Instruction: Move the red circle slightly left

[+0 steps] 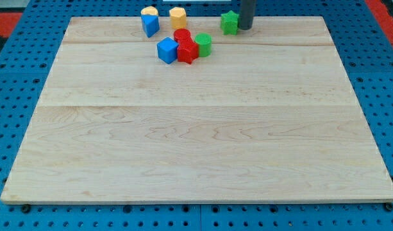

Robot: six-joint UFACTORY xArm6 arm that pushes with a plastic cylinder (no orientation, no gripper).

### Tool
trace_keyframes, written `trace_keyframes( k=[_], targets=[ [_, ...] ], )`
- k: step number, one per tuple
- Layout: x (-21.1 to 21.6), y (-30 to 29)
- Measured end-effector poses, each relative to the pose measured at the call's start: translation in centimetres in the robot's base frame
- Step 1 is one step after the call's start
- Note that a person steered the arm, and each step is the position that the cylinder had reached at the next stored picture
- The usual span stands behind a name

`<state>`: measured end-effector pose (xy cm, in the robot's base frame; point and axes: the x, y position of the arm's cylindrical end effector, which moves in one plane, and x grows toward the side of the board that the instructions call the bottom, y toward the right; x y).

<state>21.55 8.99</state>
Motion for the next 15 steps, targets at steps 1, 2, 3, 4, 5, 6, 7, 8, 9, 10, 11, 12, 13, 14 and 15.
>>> trace_keyframes(
  k=[1, 2, 3, 4, 5, 6, 7, 8, 9, 10, 11, 12, 13, 14, 15],
  targets=[
    [-0.6, -2.0],
    [-0.7, -2.1],
    [1.7, -1.4],
    [3.1, -4.6],
    [3.1, -6.7],
    [3.1, -6.8],
    [3.1, -8.7],
    [3.1, -10.6],
    [3.1, -11.1],
    [3.0, -12.1],
    [2.4, -13.3],
    [2.3, -13.3],
    [2.3, -14.1],
    [2.3, -16.7],
    [2.3, -17.6]
  ],
)
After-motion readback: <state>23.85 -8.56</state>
